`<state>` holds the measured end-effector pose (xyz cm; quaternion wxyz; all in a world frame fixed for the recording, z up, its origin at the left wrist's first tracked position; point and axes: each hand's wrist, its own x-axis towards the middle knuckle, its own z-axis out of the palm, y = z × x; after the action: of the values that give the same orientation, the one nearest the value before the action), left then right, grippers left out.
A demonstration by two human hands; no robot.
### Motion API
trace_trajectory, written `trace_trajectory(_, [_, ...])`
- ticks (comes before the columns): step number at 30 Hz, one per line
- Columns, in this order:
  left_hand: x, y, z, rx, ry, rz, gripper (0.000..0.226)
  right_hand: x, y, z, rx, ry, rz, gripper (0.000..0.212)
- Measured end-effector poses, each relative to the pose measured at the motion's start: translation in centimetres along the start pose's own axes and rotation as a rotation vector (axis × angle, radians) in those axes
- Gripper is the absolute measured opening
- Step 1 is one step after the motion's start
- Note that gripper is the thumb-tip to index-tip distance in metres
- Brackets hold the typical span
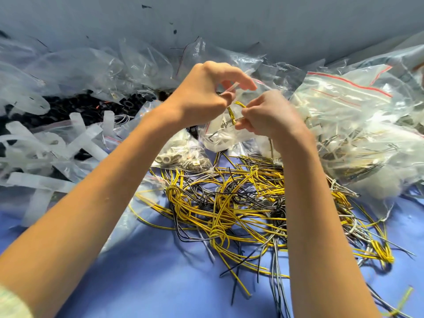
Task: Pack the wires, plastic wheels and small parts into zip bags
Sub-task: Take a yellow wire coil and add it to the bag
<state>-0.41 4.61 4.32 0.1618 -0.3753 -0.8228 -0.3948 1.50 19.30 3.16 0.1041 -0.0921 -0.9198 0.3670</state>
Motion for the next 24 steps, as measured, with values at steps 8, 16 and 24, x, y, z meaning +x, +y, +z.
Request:
trace_trajectory(8, [0.0,0.0,0.3,-0.03,-0.043,0.003,0.044,-0.1,-0.6,0.6,0.321,-0.18,-0.118,0.016])
trace_trajectory(16, [-0.1,0.8,0.6,-0.047,-0.105,0.074,0.055,0.9,1.6,2.7,-0.13,-0.243,-0.062,0.025])
trace_trajectory(24, [0.0,-0.3,0.2,0.106,-0.298,-0.006,0.069,0.5,1.2,2.1,0.045,-0.287,-0.123,0.076])
